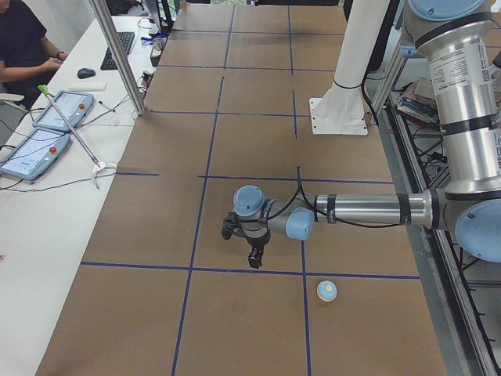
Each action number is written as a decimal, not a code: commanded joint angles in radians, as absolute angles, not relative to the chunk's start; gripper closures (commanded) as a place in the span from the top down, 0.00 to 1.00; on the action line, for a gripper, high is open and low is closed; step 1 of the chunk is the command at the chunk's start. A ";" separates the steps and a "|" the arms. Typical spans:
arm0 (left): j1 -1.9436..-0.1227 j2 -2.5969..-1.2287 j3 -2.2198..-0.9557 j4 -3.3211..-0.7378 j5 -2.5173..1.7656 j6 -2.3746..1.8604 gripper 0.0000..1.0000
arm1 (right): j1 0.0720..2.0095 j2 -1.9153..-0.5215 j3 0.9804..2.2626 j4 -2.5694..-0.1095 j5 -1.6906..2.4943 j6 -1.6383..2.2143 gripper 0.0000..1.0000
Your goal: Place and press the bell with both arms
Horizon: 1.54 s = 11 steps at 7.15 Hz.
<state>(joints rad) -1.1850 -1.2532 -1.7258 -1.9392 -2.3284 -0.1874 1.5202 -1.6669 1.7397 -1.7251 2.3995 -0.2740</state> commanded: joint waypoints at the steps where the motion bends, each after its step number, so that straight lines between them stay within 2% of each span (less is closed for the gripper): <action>1: -1.019 -1.085 -1.695 -2.292 -2.298 -0.447 1.00 | 1.520 -1.675 1.744 -1.724 2.401 -0.275 1.00; 4: -0.991 -0.961 -1.681 -2.388 -2.251 -0.471 1.00 | 1.520 -1.678 1.746 -1.724 2.401 -0.278 1.00; 9: -0.801 -0.966 -1.623 -2.391 -2.249 -0.480 1.00 | 1.520 -1.678 1.747 -1.724 2.401 -0.281 1.00; 11: -0.795 -0.971 -1.611 -2.390 -2.243 -0.480 1.00 | 1.520 -1.680 1.753 -1.724 2.401 -0.282 1.00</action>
